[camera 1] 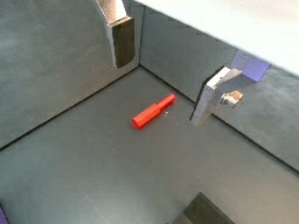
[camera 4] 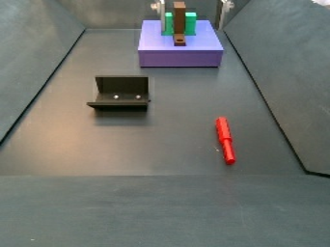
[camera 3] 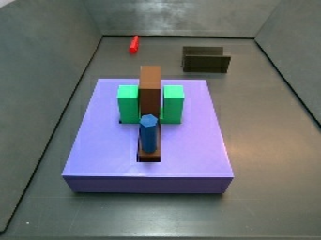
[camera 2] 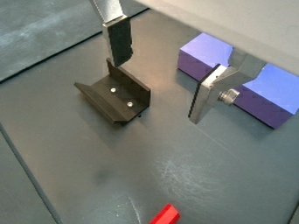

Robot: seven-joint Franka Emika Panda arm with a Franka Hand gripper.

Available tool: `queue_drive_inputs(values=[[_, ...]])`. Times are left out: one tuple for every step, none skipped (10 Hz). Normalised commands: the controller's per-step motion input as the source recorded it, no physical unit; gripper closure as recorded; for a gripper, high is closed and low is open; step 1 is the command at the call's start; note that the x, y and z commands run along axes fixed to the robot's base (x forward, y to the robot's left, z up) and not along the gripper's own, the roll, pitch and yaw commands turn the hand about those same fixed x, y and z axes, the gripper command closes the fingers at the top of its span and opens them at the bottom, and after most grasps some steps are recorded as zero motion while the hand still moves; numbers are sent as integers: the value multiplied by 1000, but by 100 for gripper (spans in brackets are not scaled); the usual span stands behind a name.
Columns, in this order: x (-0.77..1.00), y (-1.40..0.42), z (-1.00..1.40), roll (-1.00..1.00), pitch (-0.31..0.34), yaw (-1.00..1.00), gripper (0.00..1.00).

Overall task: Pick up the red object. Move up. Place the red object on the fixture. Regrasp the red object. Move to above the board. Insert the red object.
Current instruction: Pick up the red object.

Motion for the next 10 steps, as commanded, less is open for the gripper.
queue_drive_inputs(values=[[0, 6, -171, -34, -43, 0, 0], [-523, 440, -646, -140, -231, -206, 0], [-577, 523, -723, -89, -199, -277, 0], [-620, 571, -803, -49, -170, -269, 0], [-594, 597, -791, -41, -179, -234, 0], [-457, 471, -866, -19, -147, -226, 0], [-294, 271, -951, 0, -110, -249, 0], [-137, -29, -940, 0, -164, -237, 0], [0, -194, -837, -20, -220, -69, 0], [54, -209, -920, -13, -179, -49, 0]])
